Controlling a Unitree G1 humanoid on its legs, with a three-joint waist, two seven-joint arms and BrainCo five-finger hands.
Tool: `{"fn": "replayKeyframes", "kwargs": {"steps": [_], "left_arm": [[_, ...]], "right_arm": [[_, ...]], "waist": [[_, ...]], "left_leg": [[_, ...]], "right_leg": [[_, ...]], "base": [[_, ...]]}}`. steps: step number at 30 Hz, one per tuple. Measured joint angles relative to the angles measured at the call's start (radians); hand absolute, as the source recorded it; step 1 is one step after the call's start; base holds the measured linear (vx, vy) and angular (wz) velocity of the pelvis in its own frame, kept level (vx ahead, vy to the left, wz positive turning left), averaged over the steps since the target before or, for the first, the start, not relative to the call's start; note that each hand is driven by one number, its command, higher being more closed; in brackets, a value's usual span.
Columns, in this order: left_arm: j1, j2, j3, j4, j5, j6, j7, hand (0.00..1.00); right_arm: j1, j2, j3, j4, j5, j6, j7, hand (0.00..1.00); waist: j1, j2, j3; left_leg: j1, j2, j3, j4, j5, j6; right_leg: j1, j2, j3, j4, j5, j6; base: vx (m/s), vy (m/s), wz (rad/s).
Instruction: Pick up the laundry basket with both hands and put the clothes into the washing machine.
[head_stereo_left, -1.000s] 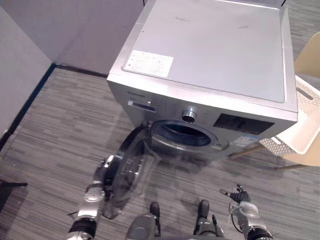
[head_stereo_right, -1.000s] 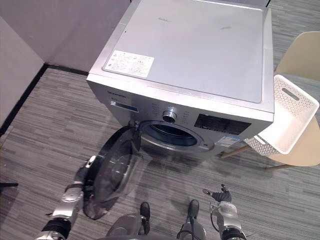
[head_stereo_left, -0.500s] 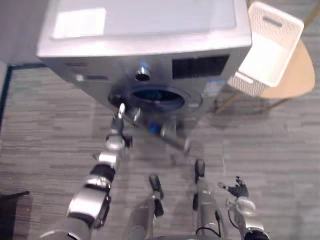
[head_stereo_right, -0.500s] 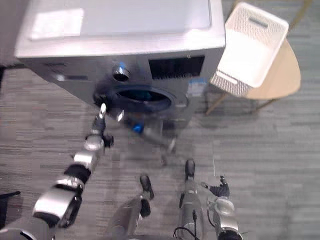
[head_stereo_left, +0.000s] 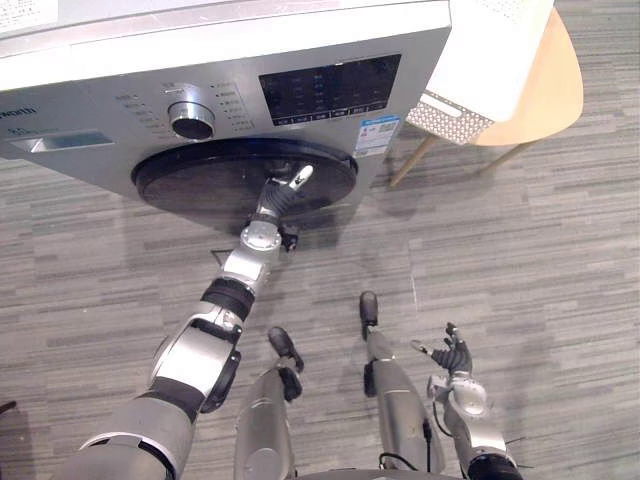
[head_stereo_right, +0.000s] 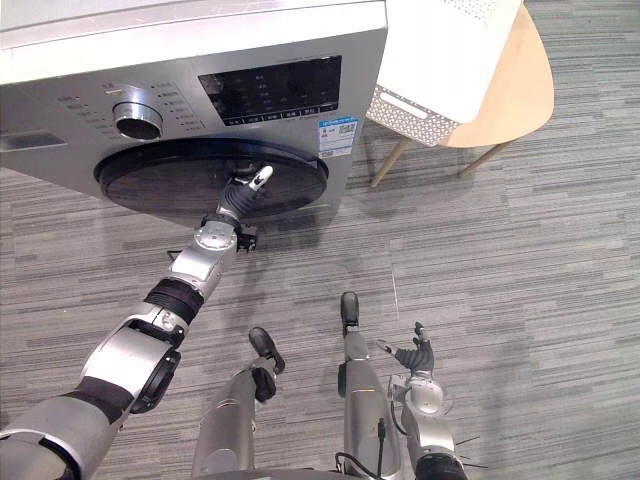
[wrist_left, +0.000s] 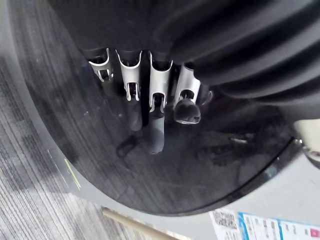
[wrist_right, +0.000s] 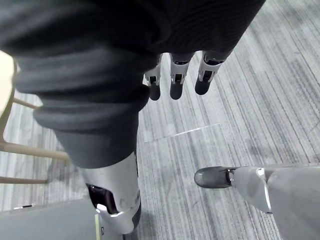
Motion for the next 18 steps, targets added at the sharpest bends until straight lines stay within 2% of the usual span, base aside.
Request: {"fn": "replayKeyframes", "kwargs": {"steps": [2, 4, 5, 8, 9, 12, 13, 14, 15, 16, 18], "left_arm": [[0.006, 0.000, 0.001, -0.007, 0.025, -0.018, 0.000, 0.00], [0.078, -0.002, 0.023, -0.106, 0.036, -0.050, 0.004, 0.00], [0.154, -0.012, 0.036, -0.185, 0.051, -0.083, 0.007, 0.00], [0.395, -0.084, 0.049, -0.342, 0.058, -0.137, 0.008, 0.00], [0.500, -0.115, 0.050, -0.363, 0.056, -0.148, 0.004, 0.00], [0.738, -0.141, 0.071, -0.319, 0.048, -0.146, -0.012, 0.00], [0.767, -0.141, 0.078, -0.296, 0.048, -0.144, -0.023, 0.00], [0.808, -0.139, 0.092, -0.245, 0.049, -0.139, -0.043, 0.00], [0.824, -0.139, 0.104, -0.224, 0.050, -0.136, -0.050, 0.00], [0.857, -0.138, 0.149, -0.159, 0.061, -0.136, -0.081, 0.00], [0.874, -0.134, 0.190, -0.112, 0.072, -0.135, -0.093, 0.00]], "right_arm": [[0.002, 0.000, 0.000, 0.001, 0.002, 0.000, 0.000, 0.00], [0.007, 0.000, -0.001, 0.004, 0.003, 0.000, 0.000, 0.00], [0.018, 0.000, -0.001, 0.008, 0.003, 0.000, 0.000, 0.00], [0.060, -0.001, -0.006, 0.038, -0.005, 0.011, 0.001, 0.00], [0.070, 0.000, -0.025, 0.068, -0.013, 0.024, 0.001, 0.00], [0.047, -0.024, -0.067, 0.169, -0.032, 0.037, 0.003, 0.00], [0.039, -0.035, -0.071, 0.186, -0.037, 0.039, 0.004, 0.00], [0.029, -0.056, -0.076, 0.218, -0.048, 0.041, 0.006, 0.00], [0.025, -0.061, -0.081, 0.234, -0.053, 0.043, 0.007, 0.00], [0.017, -0.092, -0.092, 0.265, -0.056, 0.056, 0.010, 0.00], [0.004, -0.102, -0.103, 0.284, -0.063, 0.059, 0.017, 0.00]], "waist": [[0.003, 0.000, 0.000], [0.004, 0.000, 0.000], [0.009, 0.001, 0.000], [0.047, 0.008, -0.005], [0.053, 0.017, -0.031], [0.070, 0.047, -0.099], [0.073, 0.056, -0.104], [0.079, 0.074, -0.115], [0.082, 0.080, -0.119], [0.083, 0.093, -0.127], [0.092, 0.092, -0.128]], "left_leg": [[0.000, 0.000, -0.021, 0.002, 0.000, 0.001], [0.016, 0.000, -0.045, -0.003, 0.002, 0.000], [0.048, -0.003, -0.063, -0.016, 0.006, -0.005], [0.163, -0.018, -0.123, -0.079, 0.015, -0.015], [0.189, -0.027, -0.149, -0.106, 0.029, -0.025], [0.208, -0.053, -0.192, -0.147, 0.043, -0.018], [0.207, -0.053, -0.181, -0.146, 0.042, -0.016], [0.200, -0.052, -0.153, -0.140, 0.044, -0.001], [0.201, -0.050, -0.125, -0.136, 0.043, 0.010], [0.209, -0.044, -0.071, -0.117, 0.052, 0.021], [0.206, -0.057, -0.074, -0.108, 0.052, 0.028]], "right_leg": [[0.013, -0.001, -0.017, 0.002, 0.000, 0.000], [0.042, -0.001, -0.044, 0.003, -0.006, -0.004], [0.080, -0.001, -0.064, 0.004, -0.018, -0.007], [0.187, -0.008, -0.132, 0.064, -0.099, -0.009], [0.216, -0.021, -0.177, 0.088, -0.132, -0.008], [0.269, -0.053, -0.259, 0.103, -0.177, 0.010], [0.280, -0.061, -0.279, 0.107, -0.185, 0.016], [0.307, -0.082, -0.332, 0.108, -0.196, 0.026], [0.321, -0.094, -0.360, 0.110, -0.204, 0.035], [0.368, -0.127, -0.436, 0.115, -0.223, 0.060], [0.392, -0.142, -0.470, 0.116, -0.226, 0.066]], "base": [[-0.01, -0.038, 0.19], [0.01, -0.042, 0.32], [0.05, -0.038, 0.44], [0.06, -0.030, 0.64], [0.07, -0.012, 0.98], [0.14, 0.045, 0.94], [0.13, 0.094, 1.08], [0.07, 0.077, 0.99], [0.15, 0.140, 1.64], [0.16, 0.118, 1.38], [0.13, 0.097, 0.98]]}}
